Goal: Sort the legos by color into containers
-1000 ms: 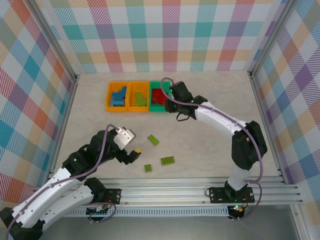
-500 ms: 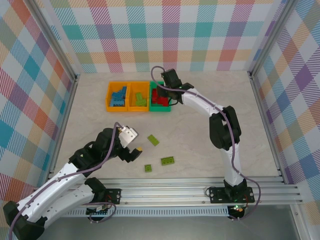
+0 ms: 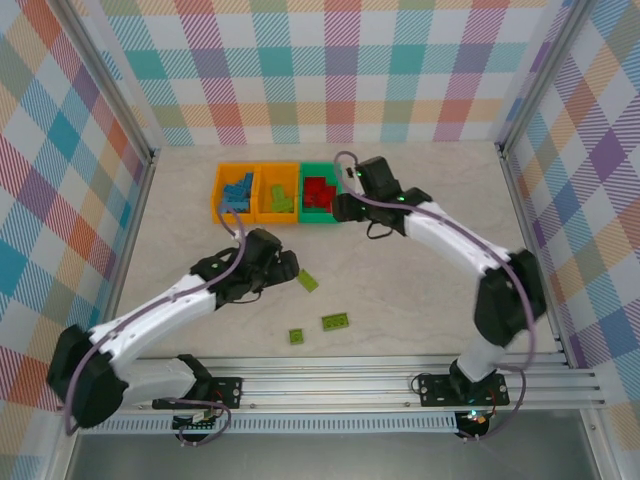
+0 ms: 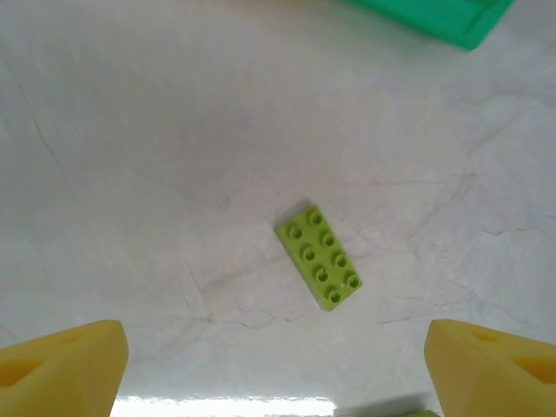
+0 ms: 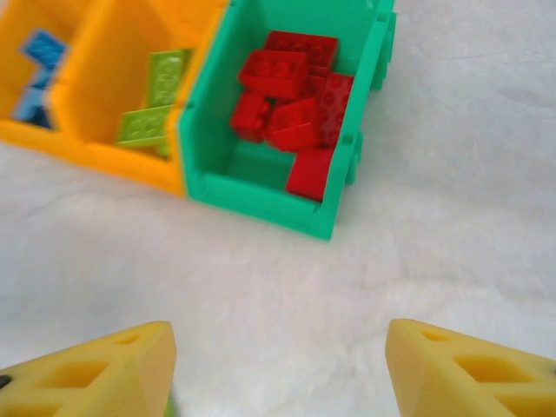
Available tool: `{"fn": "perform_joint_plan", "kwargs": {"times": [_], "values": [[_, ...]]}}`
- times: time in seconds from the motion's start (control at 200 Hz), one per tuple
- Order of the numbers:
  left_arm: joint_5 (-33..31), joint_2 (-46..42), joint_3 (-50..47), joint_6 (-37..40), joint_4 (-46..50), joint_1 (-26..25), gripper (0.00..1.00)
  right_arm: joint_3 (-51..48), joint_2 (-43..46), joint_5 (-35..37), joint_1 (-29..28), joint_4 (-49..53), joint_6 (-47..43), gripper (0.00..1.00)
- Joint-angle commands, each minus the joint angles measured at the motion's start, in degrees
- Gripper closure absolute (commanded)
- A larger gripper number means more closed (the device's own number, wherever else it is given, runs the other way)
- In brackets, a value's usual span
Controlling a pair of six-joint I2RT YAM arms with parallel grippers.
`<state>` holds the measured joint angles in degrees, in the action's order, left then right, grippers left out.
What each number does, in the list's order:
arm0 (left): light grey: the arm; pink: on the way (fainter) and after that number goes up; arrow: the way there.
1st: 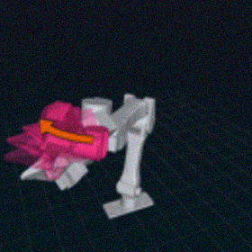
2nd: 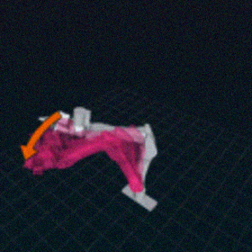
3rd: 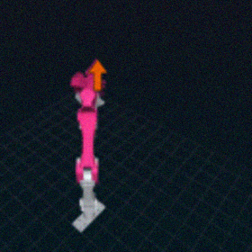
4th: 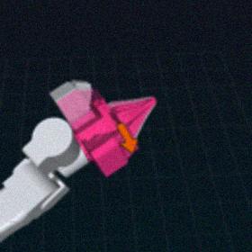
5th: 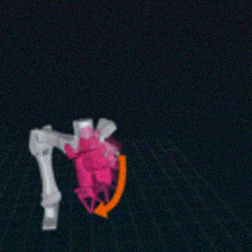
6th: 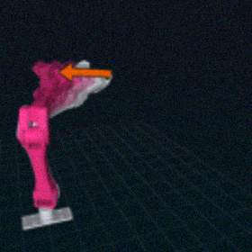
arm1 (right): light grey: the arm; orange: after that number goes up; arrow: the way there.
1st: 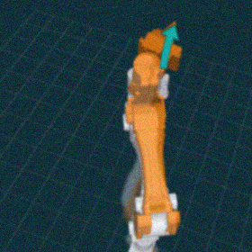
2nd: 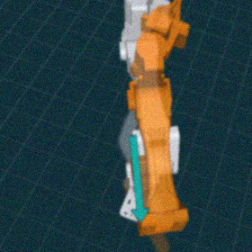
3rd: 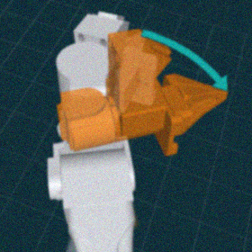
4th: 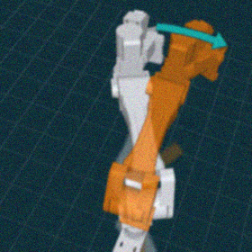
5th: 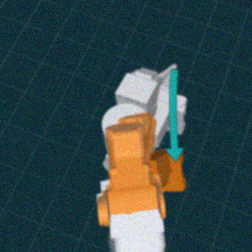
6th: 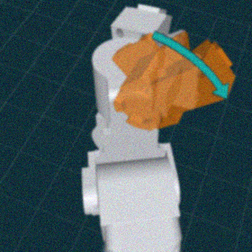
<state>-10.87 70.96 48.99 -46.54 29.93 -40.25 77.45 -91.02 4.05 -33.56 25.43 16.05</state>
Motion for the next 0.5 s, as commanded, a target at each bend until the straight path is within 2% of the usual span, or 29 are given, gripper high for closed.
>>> {"fn": "perform_joint_plan", "kwargs": {"times": [0.0, 0.225, 0.41, 0.495], "values": [[5.76, 6.87, 3.93, -15.22, -1.19, -0.81, 0.11, -4.47, 8.59, -7.74, 0.04, 8.35, 1.39, 0.32], [8.12, 21.4, 12.37, -16.82, 1.11, -1.48, 0.17, -13.47, 20.18, -16.52, -0.01, 18.51, 4.12, 0.2], [11.68, 31.14, 17.33, -17.49, 2.4, -1.46, 0.28, -16.63, 24.2, -14.4, -0.01, 21.6, 6.2, 0.19], [11.22, 34.62, 20.1, -16.22, 5.98, -1.5, 0.33, -16.63, 24.53, -13.89, -0.01, 22.62, 6.14, 0.19]]}}
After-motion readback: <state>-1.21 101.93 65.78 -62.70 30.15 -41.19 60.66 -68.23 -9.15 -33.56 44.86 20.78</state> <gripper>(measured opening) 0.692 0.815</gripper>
